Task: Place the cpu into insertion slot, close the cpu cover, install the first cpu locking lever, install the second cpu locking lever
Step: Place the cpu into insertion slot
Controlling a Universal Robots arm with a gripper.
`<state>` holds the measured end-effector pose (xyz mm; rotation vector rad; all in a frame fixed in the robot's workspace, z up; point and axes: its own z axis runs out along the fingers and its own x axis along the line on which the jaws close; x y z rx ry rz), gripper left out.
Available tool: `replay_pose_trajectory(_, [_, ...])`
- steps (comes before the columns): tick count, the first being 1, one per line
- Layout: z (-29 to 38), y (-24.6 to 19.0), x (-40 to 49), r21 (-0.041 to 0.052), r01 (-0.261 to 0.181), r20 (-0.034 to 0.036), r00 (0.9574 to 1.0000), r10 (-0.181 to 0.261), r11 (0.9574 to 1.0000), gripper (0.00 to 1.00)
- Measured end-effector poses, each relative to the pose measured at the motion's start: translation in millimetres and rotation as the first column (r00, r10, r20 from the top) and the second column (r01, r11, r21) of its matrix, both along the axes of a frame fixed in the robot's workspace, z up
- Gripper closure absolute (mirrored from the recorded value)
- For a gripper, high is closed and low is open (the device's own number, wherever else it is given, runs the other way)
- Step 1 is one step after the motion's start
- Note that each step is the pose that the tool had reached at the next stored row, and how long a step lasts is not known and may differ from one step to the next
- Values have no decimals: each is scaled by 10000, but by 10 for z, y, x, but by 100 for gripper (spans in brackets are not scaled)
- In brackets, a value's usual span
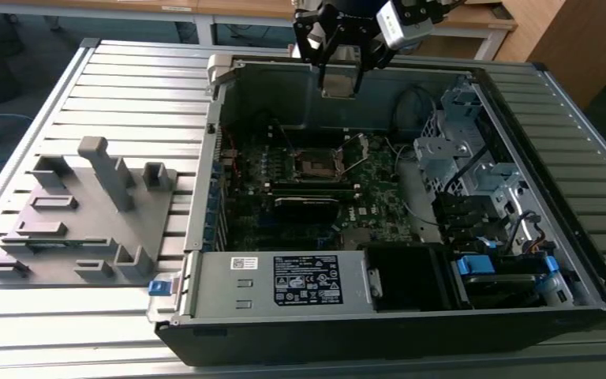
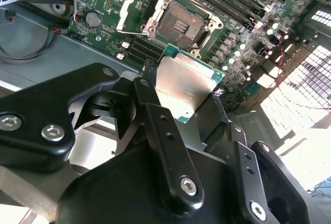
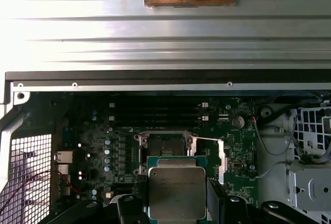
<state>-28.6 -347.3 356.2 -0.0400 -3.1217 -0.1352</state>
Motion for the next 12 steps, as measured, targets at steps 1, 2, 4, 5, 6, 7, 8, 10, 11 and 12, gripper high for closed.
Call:
replay_pose_trajectory(1, [-1,0,0,0,0,0,10000,0,10000,46])
replay_pose_trajectory(2, [-1,0,0,0,0,0,10000,0,10000,46])
replay_pose_trajectory(4, [-1,0,0,0,0,0,10000,0,10000,46])
replay_pose_trajectory(5, [-1,0,0,0,0,0,10000,0,10000,46])
replay_pose_trajectory(6, [-2,0,0,0,0,0,10000,0,10000,46])
replay_pose_trajectory(7, [-2,0,0,0,0,0,10000,0,10000,46])
replay_pose_trajectory(8, [-2,0,0,0,0,0,10000,0,10000,46])
replay_pose_trajectory(10, [-2,0,0,0,0,0,10000,0,10000,46])
replay_pose_trajectory(11, [-2,0,0,0,0,0,10000,0,10000,46])
replay_pose_trajectory(12, [-8,0,0,3,0,5,10000,0,10000,46])
